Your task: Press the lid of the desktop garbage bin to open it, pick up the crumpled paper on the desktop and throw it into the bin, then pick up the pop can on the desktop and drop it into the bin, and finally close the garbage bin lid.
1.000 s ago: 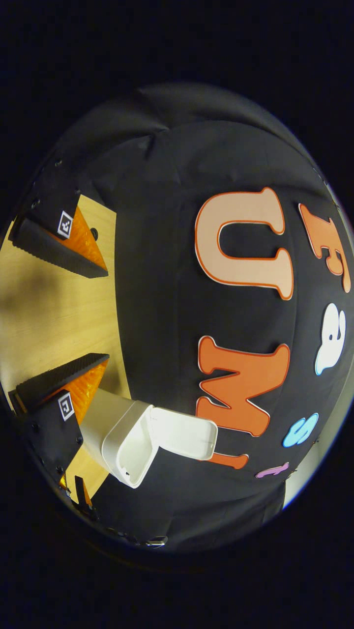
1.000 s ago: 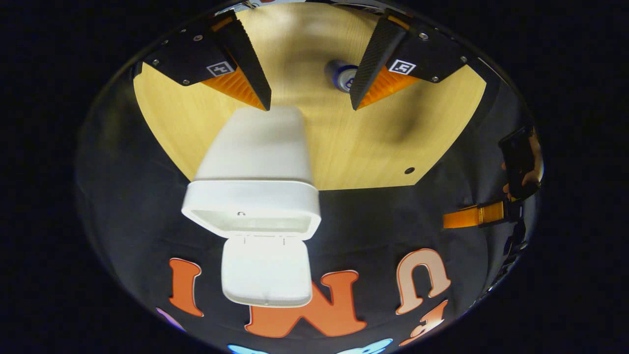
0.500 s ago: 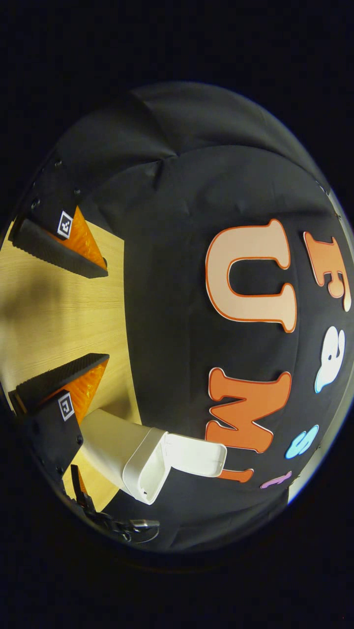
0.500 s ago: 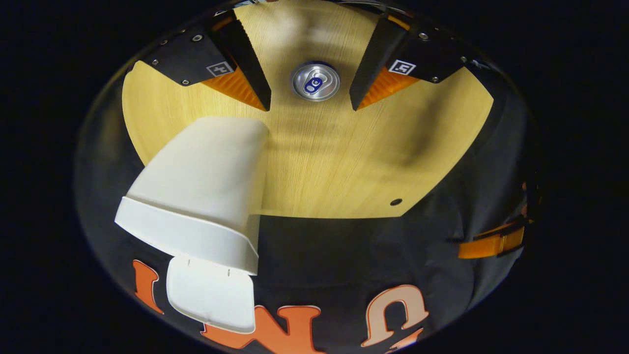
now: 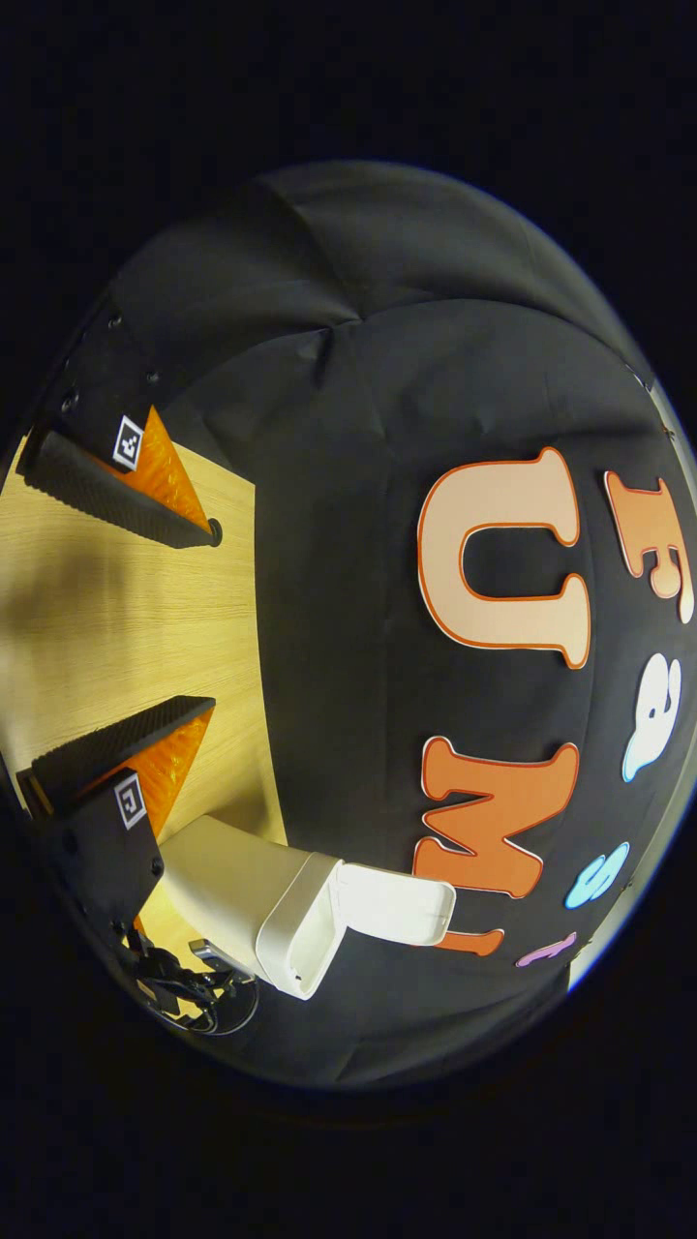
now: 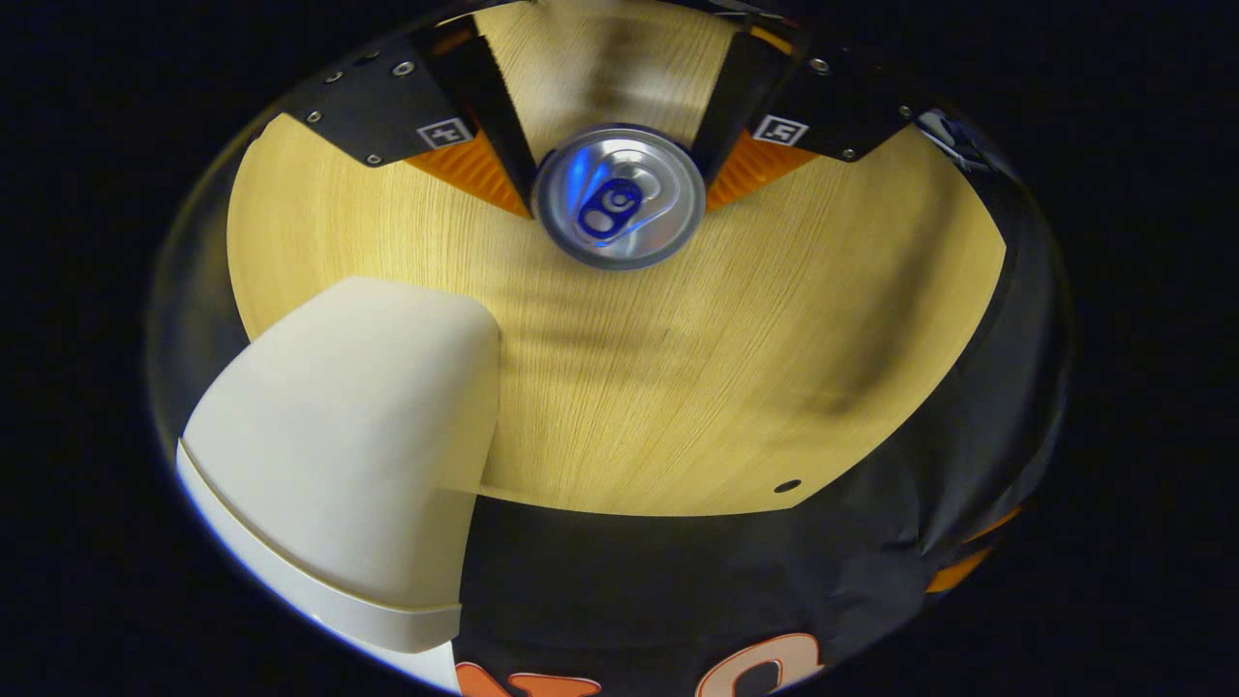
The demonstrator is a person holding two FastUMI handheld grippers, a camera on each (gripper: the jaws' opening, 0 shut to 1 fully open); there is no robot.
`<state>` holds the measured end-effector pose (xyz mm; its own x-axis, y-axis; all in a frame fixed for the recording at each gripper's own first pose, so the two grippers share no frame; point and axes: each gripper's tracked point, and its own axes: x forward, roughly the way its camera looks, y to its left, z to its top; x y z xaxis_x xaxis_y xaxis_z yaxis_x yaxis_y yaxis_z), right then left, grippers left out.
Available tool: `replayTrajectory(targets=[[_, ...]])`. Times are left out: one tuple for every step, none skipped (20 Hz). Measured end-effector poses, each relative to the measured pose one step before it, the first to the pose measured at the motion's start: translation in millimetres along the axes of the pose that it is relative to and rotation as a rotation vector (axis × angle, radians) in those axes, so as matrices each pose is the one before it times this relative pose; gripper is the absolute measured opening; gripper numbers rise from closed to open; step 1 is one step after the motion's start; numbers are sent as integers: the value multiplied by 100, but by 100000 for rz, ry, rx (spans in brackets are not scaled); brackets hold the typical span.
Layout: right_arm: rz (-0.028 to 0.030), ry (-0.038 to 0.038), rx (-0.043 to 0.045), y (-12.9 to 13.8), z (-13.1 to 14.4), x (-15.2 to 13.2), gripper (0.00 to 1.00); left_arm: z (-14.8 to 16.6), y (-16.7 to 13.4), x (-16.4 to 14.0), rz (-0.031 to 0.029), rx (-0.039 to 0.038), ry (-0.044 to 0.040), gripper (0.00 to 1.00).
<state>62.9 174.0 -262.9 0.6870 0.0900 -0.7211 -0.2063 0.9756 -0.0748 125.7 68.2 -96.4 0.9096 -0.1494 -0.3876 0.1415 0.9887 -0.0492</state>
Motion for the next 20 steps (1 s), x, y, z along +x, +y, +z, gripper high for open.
replayTrajectory(targets=[[81, 25, -793, -11, 116, -174, 82, -166, -43, 21, -116, -361, 209, 97], [-156, -3, -1260, -139, -62, 29, 81, -32, 11, 75, 14, -413, 79, 97], [219, -190, -1388, -59, -20, 40, 81, -67, -61, 31, -15, -231, 18, 97], [160, -219, -993, -130, 190, -141, 80, 27, -108, 86, -13, -134, 50, 97], [-481, -518, -462, -129, 216, 36, 80, -75, -160, 104, -248, -17, 181, 98], [-1500, -533, -453, -98, 303, -147, 80, 99, -176, 137, -501, -55, -115, 98], [-828, -862, -679, -114, 453, -194, 80, -10, -166, 117, -332, 45, -8, 98], [-628, -391, -10, -47, 444, -220, 79, 138, -205, 204, -413, 133, -86, 98], [-516, -235, 507, 177, 55, -171, 80, 198, -295, 204, -341, 44, -300, 98], [-420, -241, 757, 68, 350, -152, 79, 159, -129, 168, -529, -304, -655, 98], [-1093, -564, 762, -163, 186, -57, 80, 131, -310, 156, -810, -92, -284, 97], [-1267, -480, 694, -201, 404, -240, 79, 75, -264, 244, -561, 60, 177, 98], [-1070, -790, 943, 60, 715, -467, 79, 53, -626, 572, -792, -57, 176, 98], [-971, -849, 1411, -28, 299, -352, 79, 101, -472, 374, -807, -135, -75, 98], [-776, -509, 1603, -6, 443, -320, 79, 96, -369, 171, -825, -44, -73, 98], [-703, -483, 1498, -115, 618, -266, 79, 183, -383, 244, -774, -40, -167, 98], [-1045, -473, 1630, -483, 620, -529, 79, 196, -352, 137, -772, -63, -240, 98], [-789, -530, 1870, -401, 757, -679, 79, 108, -406, 230, -826, -189, -264, 98], [-28, -1274, 2063, -1028, 551, -899, 79, 67, -477, 280, -881, -321, -54, 98], [64, -1171, 2024, -742, 702, -749, 79, -31, -387, 228, -702, -256, 175, 97]])
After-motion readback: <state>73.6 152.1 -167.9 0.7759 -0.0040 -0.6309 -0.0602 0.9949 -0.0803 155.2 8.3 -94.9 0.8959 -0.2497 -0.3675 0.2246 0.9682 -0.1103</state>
